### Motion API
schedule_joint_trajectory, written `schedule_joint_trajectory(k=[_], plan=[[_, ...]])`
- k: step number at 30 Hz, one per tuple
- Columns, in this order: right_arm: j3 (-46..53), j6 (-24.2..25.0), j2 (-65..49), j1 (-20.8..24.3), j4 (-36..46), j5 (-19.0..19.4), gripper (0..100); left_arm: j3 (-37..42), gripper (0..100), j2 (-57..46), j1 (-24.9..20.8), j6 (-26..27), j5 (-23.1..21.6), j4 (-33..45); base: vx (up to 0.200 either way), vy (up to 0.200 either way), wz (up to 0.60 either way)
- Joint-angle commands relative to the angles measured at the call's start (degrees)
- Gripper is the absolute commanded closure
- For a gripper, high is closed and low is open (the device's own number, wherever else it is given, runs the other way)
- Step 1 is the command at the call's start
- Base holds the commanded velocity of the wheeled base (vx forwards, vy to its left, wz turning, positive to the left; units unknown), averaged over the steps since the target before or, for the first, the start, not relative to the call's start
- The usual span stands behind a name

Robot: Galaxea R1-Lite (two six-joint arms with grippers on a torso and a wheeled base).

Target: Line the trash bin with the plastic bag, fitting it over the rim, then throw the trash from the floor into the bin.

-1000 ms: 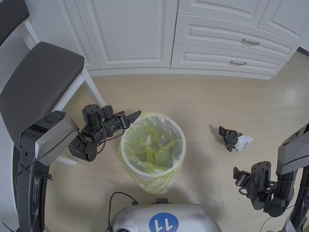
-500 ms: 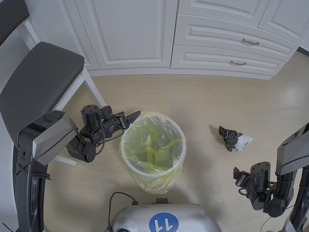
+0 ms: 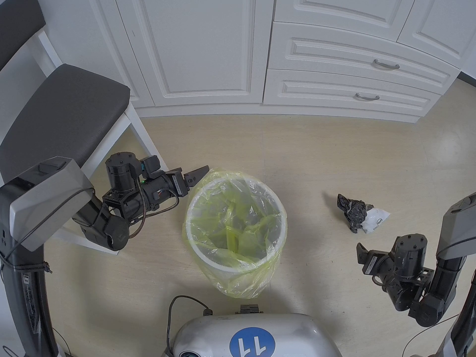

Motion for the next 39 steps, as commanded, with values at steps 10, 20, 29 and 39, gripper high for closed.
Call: schedule_joint_trajectory(k=[10,20,29,39], plan=[[-14.9,-29.5,1.1,-8.9,-1.0,15.2,0,7.9,0,-12.0,0.5,13.5,1.1,7.6,0.0,0.0,0.0],[-12.5,-31.4,-4.8,-2.0,-1.0,14.4,0,14.7,0,-21.4,-0.1,23.2,9.0,7.4,0.0,0.0,0.0],[-12.1,-36.3,-14.2,-3.5,-1.0,14.6,0,16.8,0,-26.8,1.1,23.5,9.1,6.0,0.0,0.0,0.0],[-10.9,-44.9,-22.3,-3.5,-1.0,14.7,0,22.3,0,-36.6,0.5,26.9,9.2,3.1,0.0,0.0,0.0]])
